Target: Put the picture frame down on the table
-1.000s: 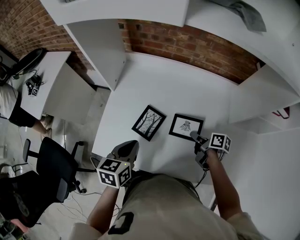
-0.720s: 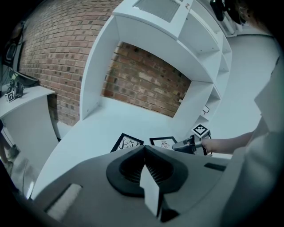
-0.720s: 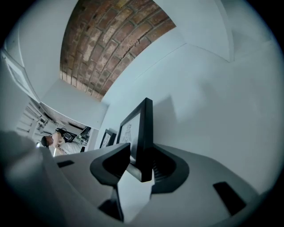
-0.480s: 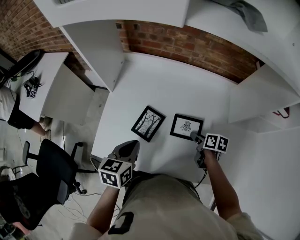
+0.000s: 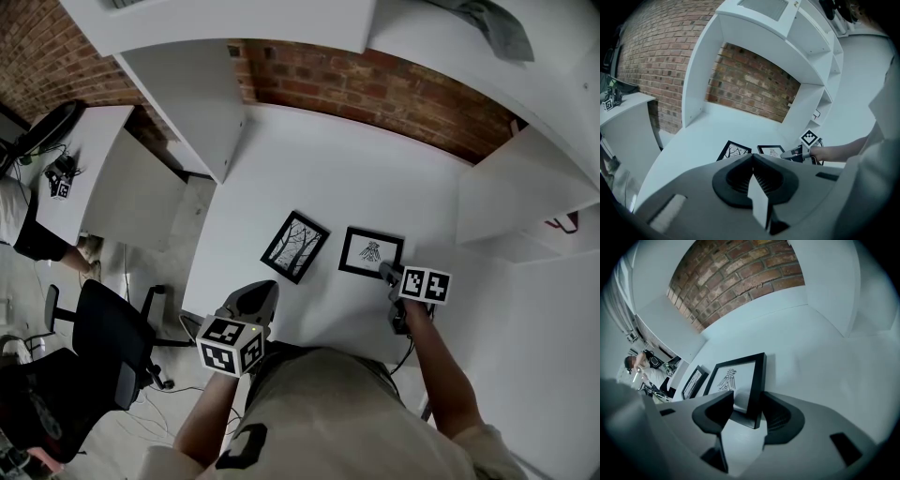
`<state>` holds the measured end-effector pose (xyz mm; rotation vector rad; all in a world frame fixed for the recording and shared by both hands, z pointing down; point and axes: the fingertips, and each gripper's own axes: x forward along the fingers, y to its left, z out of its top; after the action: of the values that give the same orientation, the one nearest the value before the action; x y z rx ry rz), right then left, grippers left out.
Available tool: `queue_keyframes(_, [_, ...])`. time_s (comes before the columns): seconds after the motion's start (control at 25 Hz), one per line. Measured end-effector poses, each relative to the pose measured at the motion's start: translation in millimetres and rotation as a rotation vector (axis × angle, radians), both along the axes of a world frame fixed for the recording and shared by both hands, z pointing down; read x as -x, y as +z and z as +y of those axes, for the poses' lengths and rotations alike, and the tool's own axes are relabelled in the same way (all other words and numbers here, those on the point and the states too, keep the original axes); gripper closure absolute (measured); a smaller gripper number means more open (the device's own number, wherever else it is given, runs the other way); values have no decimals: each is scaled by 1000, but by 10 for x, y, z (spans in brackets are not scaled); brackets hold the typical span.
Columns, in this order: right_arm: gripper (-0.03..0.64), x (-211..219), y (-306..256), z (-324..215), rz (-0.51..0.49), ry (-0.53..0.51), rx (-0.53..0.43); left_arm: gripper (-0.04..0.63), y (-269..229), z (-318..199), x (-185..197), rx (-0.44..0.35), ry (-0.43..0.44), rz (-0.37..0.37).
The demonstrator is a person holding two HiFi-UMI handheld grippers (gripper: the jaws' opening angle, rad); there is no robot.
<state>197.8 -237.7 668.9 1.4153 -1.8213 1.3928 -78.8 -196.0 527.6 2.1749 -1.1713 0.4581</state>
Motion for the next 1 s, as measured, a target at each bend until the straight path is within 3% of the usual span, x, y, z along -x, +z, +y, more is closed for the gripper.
queue_keyframes(0.48, [420,72,14,35,148,-103,-32,591,-14,6,5,-6,0,-4])
queue_keyframes(1.0, [414,-32,-235,-19,84,4,-129,591,-61,17,115,-22,-23,3])
